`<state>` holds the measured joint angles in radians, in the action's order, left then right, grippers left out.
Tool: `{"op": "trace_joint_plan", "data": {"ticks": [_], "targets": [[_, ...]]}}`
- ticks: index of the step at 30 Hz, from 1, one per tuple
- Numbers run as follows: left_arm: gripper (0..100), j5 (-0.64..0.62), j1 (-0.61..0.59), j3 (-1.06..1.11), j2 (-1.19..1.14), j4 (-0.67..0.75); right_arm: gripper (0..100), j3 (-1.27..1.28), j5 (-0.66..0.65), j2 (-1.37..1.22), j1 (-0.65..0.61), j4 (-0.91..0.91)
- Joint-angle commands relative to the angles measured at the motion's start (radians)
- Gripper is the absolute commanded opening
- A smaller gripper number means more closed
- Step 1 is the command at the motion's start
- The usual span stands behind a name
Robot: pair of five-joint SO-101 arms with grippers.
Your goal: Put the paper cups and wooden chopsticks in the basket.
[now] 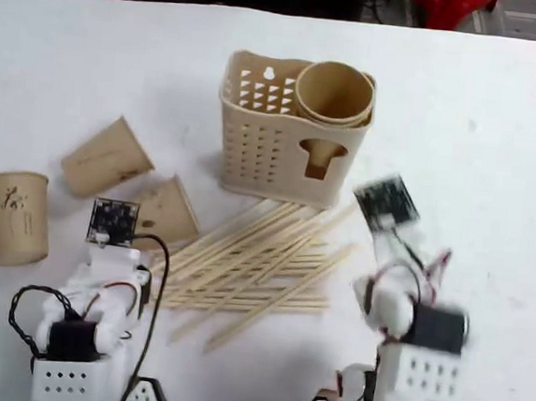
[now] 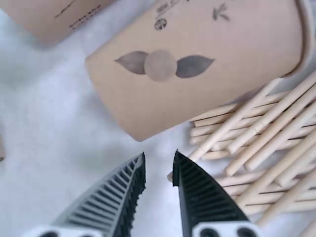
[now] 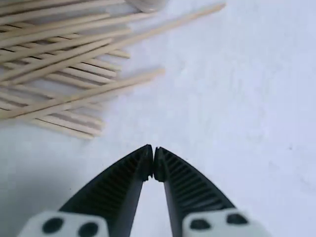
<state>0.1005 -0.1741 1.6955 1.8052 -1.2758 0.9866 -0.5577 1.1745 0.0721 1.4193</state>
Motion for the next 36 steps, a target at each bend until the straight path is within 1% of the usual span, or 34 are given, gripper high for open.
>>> {"op": "trace_joint_plan", "data": {"ticks": [1,4,7,8,9,12,14,15,18,20,23,26,29,32,34,36], "targets": [[11,0.005,0.007,-0.003,0.005,-0.006,1.7,0.17,-0.08,0.234,0.084,-0.061],[11,0.005,0.007,-0.003,0.005,-0.006,1.8,0.175,-0.084,0.248,0.088,-0.068],[11,0.018,0.004,-0.003,0.005,0.005,1.7,0.176,-0.077,0.206,0.077,-0.09],[11,0.051,0.001,-0.003,0.005,0.025,1.7,0.189,-0.077,0.189,0.077,-0.107],[11,0.109,-0.008,-0.005,0.007,0.052,1.7,0.212,-0.077,0.17,0.079,-0.137],[11,0.351,-0.125,-0.035,0.007,0.103,1.7,0.35,-0.049,0.127,0.077,-0.28],[11,0.479,-0.216,-0.083,0.007,0.15,1.7,0.434,-0.011,0.114,0.081,-0.364],[11,0.508,-0.265,-0.118,0.007,0.16,1.7,0.457,-0.006,0.114,0.081,-0.381],[11,0.511,-0.397,-0.259,0.007,0.163,1.7,0.465,-0.003,0.114,0.081,-0.384],[11,0.539,-0.469,-0.356,0.001,0.158,1.7,0.471,-0.002,0.114,0.077,-0.384],[11,0.566,-0.558,-0.463,-0.002,0.164,1.7,0.511,-0.005,0.114,0.079,-0.395],[14,0.606,-0.613,-0.517,-0.044,0.219,1.7,0.545,-0.008,0.114,0.081,-0.427],[15,0.612,-0.704,-0.601,-0.22,0.29,1.7,0.552,-0.008,0.114,0.081,-0.43],[13,0.6,-0.791,-0.798,-0.53,0.305,1.7,0.559,-0.008,0.114,0.079,-0.432],[13,0.598,-0.817,-0.976,-0.768,0.278,1.7,0.562,-0.008,0.114,0.077,-0.432],[13,0.592,-0.822,-1.169,-1.007,0.204,1.7,0.562,-0.008,0.114,0.077,-0.432]]}}
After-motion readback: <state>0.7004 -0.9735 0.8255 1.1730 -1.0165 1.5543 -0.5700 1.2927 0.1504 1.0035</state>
